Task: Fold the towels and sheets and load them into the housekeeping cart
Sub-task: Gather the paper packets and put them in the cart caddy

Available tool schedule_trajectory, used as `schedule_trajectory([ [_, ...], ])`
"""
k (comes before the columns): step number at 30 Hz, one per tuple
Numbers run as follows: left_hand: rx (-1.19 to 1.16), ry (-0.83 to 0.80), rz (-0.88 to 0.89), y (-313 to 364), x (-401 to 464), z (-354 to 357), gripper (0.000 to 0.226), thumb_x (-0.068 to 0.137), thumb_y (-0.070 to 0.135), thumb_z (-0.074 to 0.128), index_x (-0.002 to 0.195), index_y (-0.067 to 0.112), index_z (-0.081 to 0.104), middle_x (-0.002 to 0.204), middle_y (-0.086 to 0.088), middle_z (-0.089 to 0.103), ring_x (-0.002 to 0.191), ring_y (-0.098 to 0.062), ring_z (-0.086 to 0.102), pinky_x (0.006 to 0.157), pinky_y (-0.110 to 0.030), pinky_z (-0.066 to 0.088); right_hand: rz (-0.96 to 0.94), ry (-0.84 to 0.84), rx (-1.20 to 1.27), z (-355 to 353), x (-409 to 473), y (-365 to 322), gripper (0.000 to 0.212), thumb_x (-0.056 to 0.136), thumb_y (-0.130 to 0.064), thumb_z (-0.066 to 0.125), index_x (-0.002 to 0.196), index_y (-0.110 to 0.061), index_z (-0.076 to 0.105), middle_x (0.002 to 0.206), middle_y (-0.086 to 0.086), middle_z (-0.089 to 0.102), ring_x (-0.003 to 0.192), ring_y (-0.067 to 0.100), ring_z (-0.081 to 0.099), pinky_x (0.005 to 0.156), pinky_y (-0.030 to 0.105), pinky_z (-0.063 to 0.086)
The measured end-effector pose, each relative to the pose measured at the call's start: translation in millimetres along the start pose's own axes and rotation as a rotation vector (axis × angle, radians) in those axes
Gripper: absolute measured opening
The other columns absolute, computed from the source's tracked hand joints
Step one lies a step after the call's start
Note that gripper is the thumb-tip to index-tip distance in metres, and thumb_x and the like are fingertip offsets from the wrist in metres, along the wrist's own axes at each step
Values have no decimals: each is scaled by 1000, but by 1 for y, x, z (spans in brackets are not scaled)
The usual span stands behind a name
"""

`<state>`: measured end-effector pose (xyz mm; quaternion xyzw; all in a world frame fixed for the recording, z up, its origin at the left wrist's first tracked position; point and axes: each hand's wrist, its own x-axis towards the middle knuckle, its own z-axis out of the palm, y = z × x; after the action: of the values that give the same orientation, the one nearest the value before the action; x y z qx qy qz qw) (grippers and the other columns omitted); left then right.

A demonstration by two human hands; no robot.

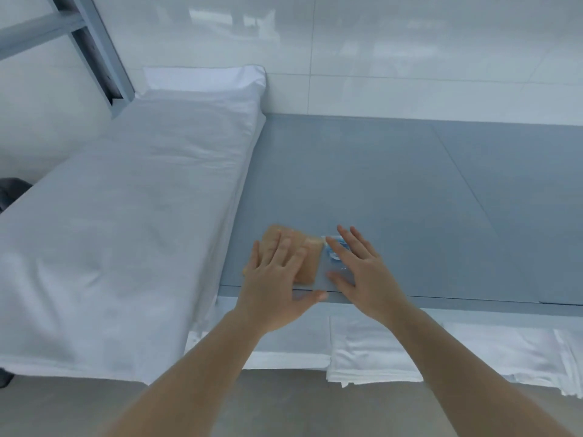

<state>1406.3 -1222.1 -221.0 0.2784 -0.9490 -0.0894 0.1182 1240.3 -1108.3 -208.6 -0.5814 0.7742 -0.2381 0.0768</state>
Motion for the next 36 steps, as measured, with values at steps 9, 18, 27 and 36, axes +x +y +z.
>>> schedule_trajectory([
  [9, 127, 26, 29, 3, -23, 3, 80, 65, 60, 76, 132, 21, 57, 135, -2, 56, 125, -26, 51, 103, -51, 36, 17, -12, -126, 9, -27, -3, 62, 94, -47, 51, 146, -17, 37, 156, 2, 27, 147, 21, 14, 120, 34, 5],
  [18, 116, 217, 73, 10, -36, 7, 49, 67, 25, 85, 113, 20, 69, 115, 1, 66, 105, -26, 61, 90, -48, 44, -9, 187, -79, 23, -53, -15, 50, 74, -10, 80, 122, -8, 65, 132, 11, 58, 124, 36, 52, 99, 50, 47],
  [27, 71, 344, 155, 9, -41, 2, 42, 55, 1, 84, 91, 18, 75, 97, 2, 71, 86, -25, 68, 79, -40, 50, -30, 371, 16, 28, -62, -19, 32, 76, -2, 78, 106, -12, 72, 112, 1, 67, 100, 23, 60, 75, 29, 54],
  [36, -37, 417, 115, 10, -41, -25, 18, 81, 7, 63, 92, 16, 74, 77, 0, 63, 65, -24, 61, 44, -28, 44, 56, 415, 88, 2, -61, -37, 30, 80, 2, 70, 109, -9, 70, 113, 6, 65, 101, 28, 62, 76, 34, 55],
])
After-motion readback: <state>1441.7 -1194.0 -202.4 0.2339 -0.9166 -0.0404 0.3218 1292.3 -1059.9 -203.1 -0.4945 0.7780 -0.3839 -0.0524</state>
